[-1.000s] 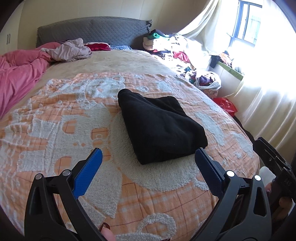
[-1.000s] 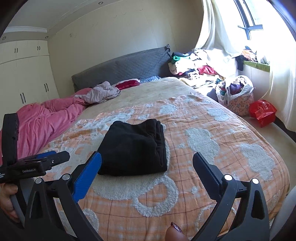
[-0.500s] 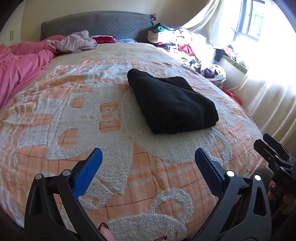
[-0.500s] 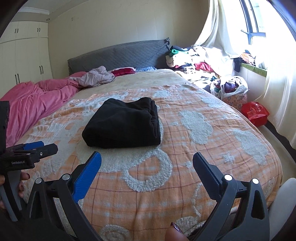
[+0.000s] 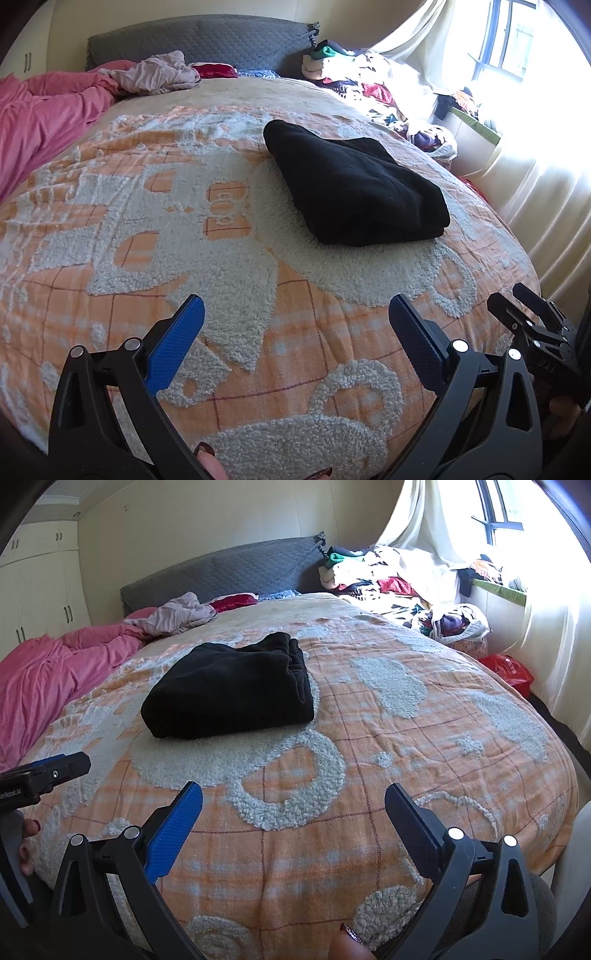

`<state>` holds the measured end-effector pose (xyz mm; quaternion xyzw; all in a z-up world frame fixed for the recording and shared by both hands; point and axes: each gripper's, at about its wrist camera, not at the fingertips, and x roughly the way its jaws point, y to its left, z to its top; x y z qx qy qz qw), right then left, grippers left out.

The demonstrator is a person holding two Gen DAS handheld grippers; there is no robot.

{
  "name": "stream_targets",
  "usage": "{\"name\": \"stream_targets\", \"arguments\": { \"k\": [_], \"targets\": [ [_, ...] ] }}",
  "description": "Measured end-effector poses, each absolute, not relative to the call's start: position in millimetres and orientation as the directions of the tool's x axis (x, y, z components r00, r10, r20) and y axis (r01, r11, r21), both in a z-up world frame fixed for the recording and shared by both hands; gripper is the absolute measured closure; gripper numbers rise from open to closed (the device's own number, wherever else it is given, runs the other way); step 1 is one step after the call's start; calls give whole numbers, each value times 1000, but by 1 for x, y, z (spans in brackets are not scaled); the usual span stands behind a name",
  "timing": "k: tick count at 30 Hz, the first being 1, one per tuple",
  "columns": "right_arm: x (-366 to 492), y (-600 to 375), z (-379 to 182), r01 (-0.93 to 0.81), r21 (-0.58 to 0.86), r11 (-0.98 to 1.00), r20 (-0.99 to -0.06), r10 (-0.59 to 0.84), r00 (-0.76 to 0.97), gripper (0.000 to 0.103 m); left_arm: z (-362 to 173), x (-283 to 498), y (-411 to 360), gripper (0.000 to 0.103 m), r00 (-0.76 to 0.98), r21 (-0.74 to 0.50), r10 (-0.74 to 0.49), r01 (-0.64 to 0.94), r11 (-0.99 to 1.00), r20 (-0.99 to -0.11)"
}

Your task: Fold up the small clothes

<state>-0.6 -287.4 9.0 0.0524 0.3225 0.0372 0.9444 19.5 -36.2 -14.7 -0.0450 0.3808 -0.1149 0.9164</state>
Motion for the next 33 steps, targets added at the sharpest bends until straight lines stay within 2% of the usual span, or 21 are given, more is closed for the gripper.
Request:
{"name": "stream_targets", "arguments": {
  "k": [33],
  "targets": [
    [2, -281, 3, -43, 58, 997, -620, 70, 782, 5, -19, 17, -39, 9, 669, -128, -202, 159, 979, -716]
  ]
}}
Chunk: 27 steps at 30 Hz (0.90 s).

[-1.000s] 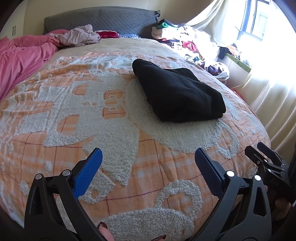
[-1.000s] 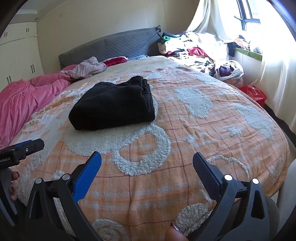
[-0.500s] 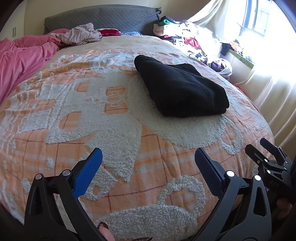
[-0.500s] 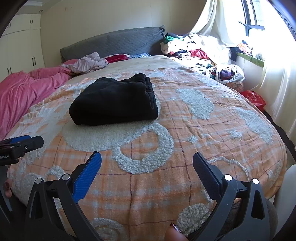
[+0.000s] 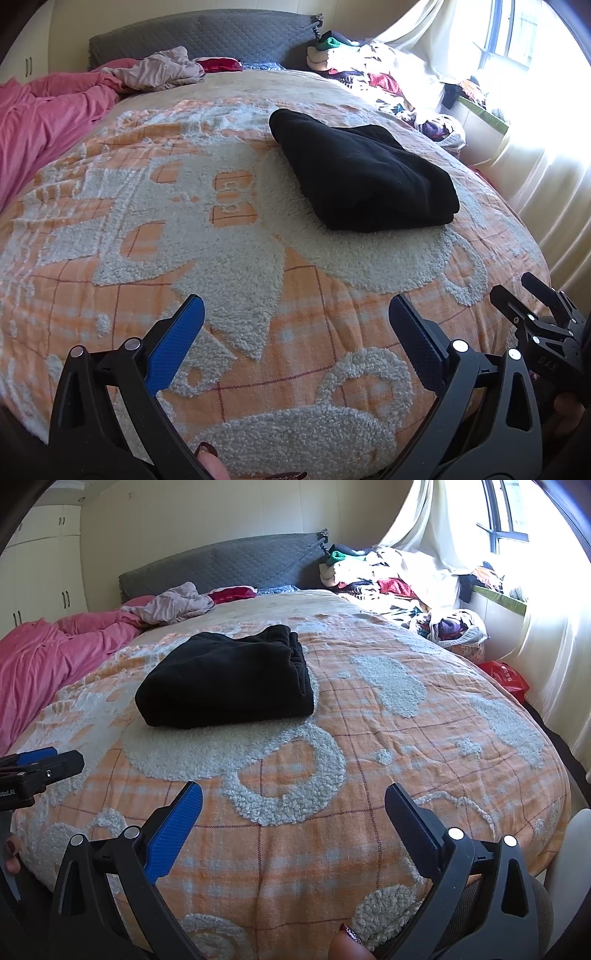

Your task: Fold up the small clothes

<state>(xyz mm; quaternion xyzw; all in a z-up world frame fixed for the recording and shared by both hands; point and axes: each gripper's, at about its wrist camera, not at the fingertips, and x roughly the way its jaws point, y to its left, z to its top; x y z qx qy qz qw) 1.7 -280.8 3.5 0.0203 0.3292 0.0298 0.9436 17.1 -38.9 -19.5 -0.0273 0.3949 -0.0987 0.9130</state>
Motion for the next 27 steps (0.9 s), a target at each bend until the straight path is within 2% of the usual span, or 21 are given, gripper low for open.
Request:
{"name": "stream_targets", "arguments": {
  "k": [27],
  "targets": [
    [2, -281, 0, -28, 56, 998, -633, 57, 772, 5, -21, 18, -37, 9, 665, -95, -157, 128, 987, -730]
  ]
}}
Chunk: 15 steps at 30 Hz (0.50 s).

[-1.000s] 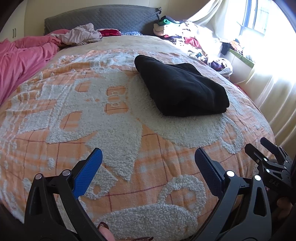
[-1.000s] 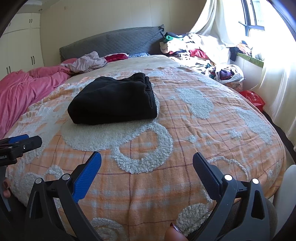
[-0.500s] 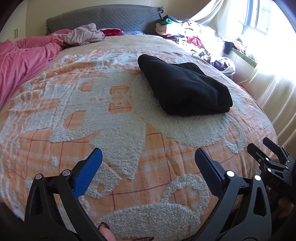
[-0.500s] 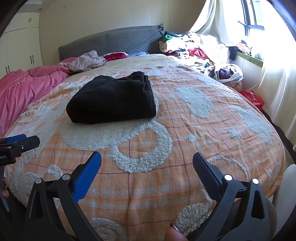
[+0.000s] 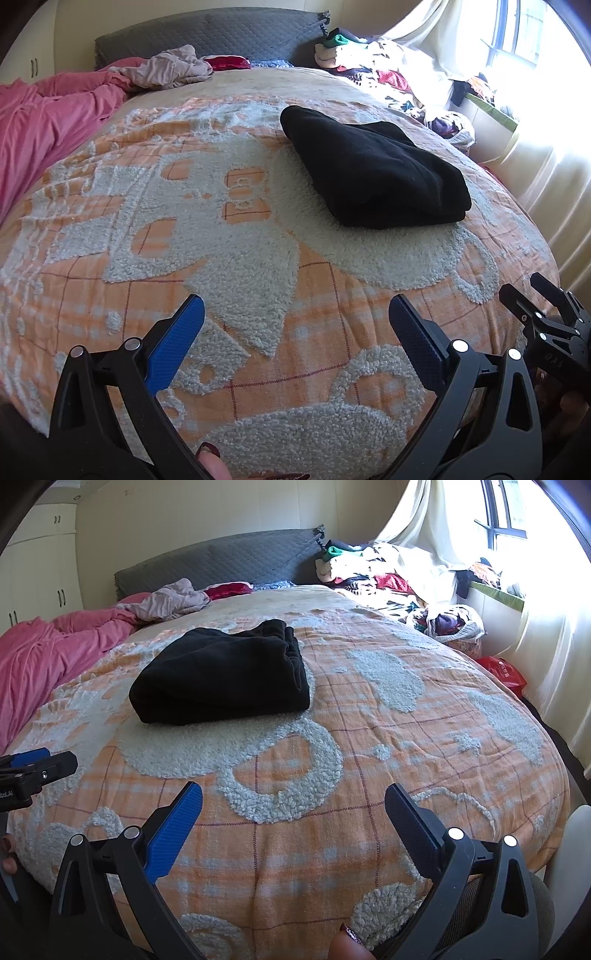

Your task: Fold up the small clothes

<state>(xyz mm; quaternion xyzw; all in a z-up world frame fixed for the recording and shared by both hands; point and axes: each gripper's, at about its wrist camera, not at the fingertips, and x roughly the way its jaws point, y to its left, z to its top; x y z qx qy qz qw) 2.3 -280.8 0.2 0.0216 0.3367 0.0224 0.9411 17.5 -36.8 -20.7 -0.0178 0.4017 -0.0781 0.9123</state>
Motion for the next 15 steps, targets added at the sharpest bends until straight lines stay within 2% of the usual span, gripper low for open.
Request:
{"name": "stream_targets", "arguments": {
  "k": [10, 13, 15],
  "targets": [
    [0, -289, 4, 9, 86, 996, -630, 47, 775, 5, -22, 18, -29, 9, 644, -137, -195, 140, 981, -740],
    [-9, -310, 17, 73, 132, 989, -603, 22, 797, 5, -16, 18, -11, 9, 662, -129, -171, 112, 985, -730],
    [-17, -338, 32, 169, 140, 976, -581, -57, 812, 5, -12, 25, 19, 9, 671, -132, -129, 46, 990, -731]
  ]
}}
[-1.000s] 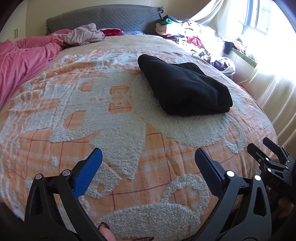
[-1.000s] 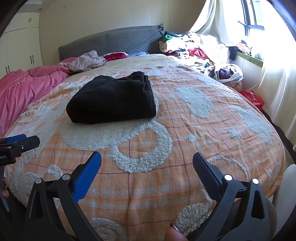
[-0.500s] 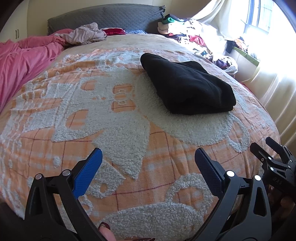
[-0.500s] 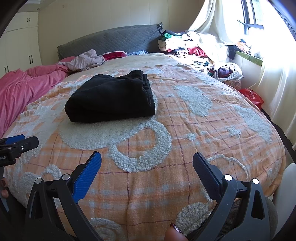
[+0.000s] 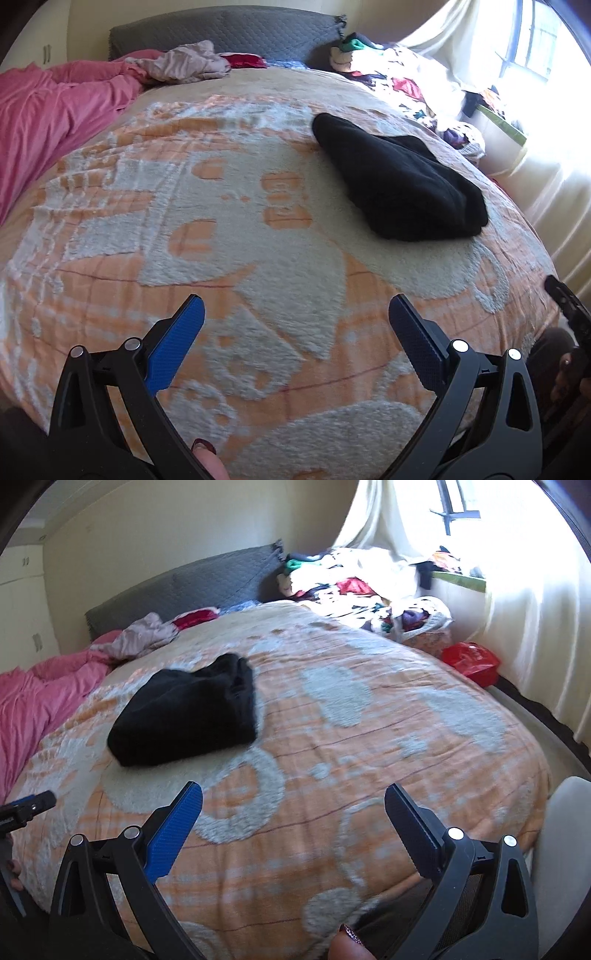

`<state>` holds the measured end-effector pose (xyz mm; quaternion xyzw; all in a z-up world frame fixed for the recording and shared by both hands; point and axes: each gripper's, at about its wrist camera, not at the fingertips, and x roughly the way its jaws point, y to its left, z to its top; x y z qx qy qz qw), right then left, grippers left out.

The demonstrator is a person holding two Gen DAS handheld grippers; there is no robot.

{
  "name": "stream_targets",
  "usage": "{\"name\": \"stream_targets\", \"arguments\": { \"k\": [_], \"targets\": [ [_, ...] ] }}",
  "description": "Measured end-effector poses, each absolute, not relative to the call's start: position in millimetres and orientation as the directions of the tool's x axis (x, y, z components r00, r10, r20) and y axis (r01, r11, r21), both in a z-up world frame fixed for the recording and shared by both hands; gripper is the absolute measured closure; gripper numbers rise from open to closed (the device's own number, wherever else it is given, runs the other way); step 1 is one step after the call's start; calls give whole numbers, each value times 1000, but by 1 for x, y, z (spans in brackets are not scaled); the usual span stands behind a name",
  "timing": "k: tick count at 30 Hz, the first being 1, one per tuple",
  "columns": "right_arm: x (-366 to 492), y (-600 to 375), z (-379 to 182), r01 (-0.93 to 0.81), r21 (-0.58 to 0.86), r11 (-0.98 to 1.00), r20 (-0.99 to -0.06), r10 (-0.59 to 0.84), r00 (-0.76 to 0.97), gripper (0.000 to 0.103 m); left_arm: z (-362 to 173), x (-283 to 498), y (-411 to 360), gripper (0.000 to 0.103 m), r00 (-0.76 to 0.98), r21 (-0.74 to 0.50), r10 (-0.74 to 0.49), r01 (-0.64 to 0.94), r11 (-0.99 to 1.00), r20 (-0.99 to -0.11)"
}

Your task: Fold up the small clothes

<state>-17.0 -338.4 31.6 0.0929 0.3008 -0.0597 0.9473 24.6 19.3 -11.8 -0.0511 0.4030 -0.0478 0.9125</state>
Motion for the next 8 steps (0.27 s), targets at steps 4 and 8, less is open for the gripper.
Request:
{"name": "stream_targets", "arguments": {
  "k": [4, 8],
  "targets": [
    [-39, -442, 43, 465, 231, 855, -615, -242, 751, 5, -7, 47, 116, 9, 658, -120, 14, -158, 980, -753],
    [-86, -577, 20, 841, 125, 527, -701, -552, 451, 5, -1, 63, 237, 9, 600, -4, 264, -407, 914, -755]
  ]
}}
